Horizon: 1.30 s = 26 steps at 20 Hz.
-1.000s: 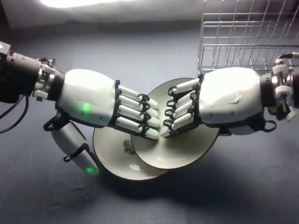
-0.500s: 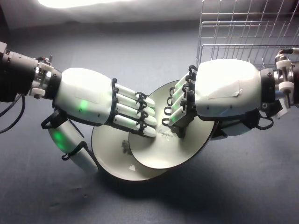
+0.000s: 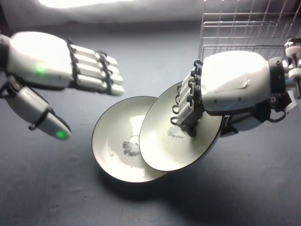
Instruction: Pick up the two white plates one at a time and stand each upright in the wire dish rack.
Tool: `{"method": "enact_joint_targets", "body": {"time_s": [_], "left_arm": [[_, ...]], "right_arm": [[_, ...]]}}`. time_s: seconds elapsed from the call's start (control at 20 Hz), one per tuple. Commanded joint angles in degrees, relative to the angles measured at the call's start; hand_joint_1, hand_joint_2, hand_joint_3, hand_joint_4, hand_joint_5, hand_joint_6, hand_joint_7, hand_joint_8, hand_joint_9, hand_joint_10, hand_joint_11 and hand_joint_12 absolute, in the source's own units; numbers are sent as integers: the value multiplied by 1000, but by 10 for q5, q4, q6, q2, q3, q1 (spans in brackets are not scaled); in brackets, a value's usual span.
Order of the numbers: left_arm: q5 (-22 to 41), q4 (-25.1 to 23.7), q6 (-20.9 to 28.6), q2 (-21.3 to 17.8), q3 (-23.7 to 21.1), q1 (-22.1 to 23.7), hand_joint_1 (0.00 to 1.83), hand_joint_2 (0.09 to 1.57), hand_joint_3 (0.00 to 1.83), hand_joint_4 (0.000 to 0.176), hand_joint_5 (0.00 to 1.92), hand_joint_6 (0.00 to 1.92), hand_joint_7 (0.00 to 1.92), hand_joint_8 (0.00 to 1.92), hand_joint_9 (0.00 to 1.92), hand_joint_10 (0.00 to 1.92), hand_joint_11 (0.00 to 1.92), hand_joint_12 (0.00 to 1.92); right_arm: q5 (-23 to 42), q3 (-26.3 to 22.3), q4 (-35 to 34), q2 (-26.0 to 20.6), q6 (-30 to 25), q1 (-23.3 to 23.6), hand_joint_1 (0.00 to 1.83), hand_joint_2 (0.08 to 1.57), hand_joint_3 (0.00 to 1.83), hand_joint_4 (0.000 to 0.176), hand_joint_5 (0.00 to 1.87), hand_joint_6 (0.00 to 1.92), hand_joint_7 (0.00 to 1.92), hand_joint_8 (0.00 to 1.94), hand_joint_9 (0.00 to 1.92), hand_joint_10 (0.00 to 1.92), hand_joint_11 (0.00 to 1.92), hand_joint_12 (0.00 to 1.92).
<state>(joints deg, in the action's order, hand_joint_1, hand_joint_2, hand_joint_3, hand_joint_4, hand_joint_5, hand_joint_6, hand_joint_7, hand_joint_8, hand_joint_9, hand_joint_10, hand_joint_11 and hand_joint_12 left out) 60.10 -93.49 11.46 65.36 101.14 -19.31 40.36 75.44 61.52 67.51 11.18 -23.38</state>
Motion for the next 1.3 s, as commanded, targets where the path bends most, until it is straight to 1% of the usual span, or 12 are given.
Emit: {"method": "enact_joint_targets", "body": {"time_s": [0.0, 0.1, 0.15, 0.25, 0.35, 0.45, 0.65, 0.75, 0.9, 1.1, 1.2, 1.25], "left_arm": [[12, 48, 11, -16, -3, 14, 0, 1085, 0, 0, 0, 0, 0, 0, 0, 0, 0, 0], [11, 42, 27, -40, -16, 37, 0, 1101, 6, 0, 0, 0, 0, 0, 0, 0, 0, 0], [7, 35, 35, -51, -23, 48, 0, 1101, 5, 0, 22, 9, 1, 0, 0, 0, 0, 0], [4, 31, 51, -71, -36, 60, 0, 1100, 4, 0, 30, 9, 7, 2, 0, 0, 0, 0], [3, 30, 51, -89, -49, 63, 0, 1085, 0, 0, 17, 3, 0, 0, 0, 0, 0, 0], [1, 30, 66, -101, -56, 64, 0, 1084, 0, 0, 58, 16, 33, 11, 0, 0, 0, 0], [-8, 30, 83, -124, -54, 65, 0, 1085, 2, 0, 91, 2, 74, 1, 26, 0, 2, 1], [-9, 16, 83, -127, -51, 57, 0, 1084, 1, 0, 101, 6, 91, 10, 30, 7, 0, 0], [-9, 8, 86, -129, -54, 35, 0, 1077, 0, 0, 80, 6, 55, 4, 1, 0, 0, 0], [-10, 8, 88, -132, -61, 33, 0, 1072, 0, 0, 88, 4, 58, 1, 11, 2, 0, 0], [-8, 10, 88, -131, -62, 34, 0, 1088, 3, 0, 101, 7, 83, 9, 30, 7, 2, 1], [-8, 10, 86, -128, -61, 34, 0, 1081, 0, 0, 102, 7, 87, 10, 36, 9, 6, 3]], "right_arm": [[25, -2, -39, -9, -2, 12, 1384, 1080, 0, 0, 991, 906, 1056, 777, 1000, 1094, 855, 1119], [30, -11, -44, -17, -2, 28, 1388, 1069, 1, 0, 968, 935, 1083, 742, 1067, 992, 909, 1067], [36, -15, -49, -20, -2, 35, 1382, 1090, 1, 0, 900, 1030, 1042, 808, 1035, 1046, 868, 1081], [39, -27, -61, -30, -2, 51, 1382, 1095, 1, 0, 849, 1083, 1062, 801, 1034, 1031, 897, 1027], [38, -42, -80, -40, -4, 63, 1387, 1073, 0, 0, 926, 1003, 1125, 679, 1051, 989, 929, 953], [32, -60, -107, -52, -9, 71, 1386, 1075, 2, 0, 937, 1014, 1104, 716, 1031, 998, 923, 963], [17, -95, -175, -78, -11, 83, 1392, 1052, 0, 0, 994, 934, 1183, 543, 1084, 932, 954, 914], [5, -109, -213, -88, -11, 89, 1395, 1040, 0, 0, 1016, 886, 1215, 502, 1109, 886, 976, 872], [-5, -125, -270, -98, -11, 100, 1393, 1050, 0, 0, 975, 923, 1192, 566, 1097, 909, 1003, 834], [-38, -133, -360, -103, -13, 130, 1393, 1050, 1, 0, 973, 930, 1178, 573, 1113, 890, 994, 852], [-48, -133, -391, -104, -14, 141, 1397, 1032, 1, 0, 1030, 865, 1242, 434, 1135, 855, 1019, 823], [-53, -133, -409, -106, -14, 147, 1394, 1037, 0, 0, 1048, 862, 1220, 472, 1109, 876, 1013, 830]]}}
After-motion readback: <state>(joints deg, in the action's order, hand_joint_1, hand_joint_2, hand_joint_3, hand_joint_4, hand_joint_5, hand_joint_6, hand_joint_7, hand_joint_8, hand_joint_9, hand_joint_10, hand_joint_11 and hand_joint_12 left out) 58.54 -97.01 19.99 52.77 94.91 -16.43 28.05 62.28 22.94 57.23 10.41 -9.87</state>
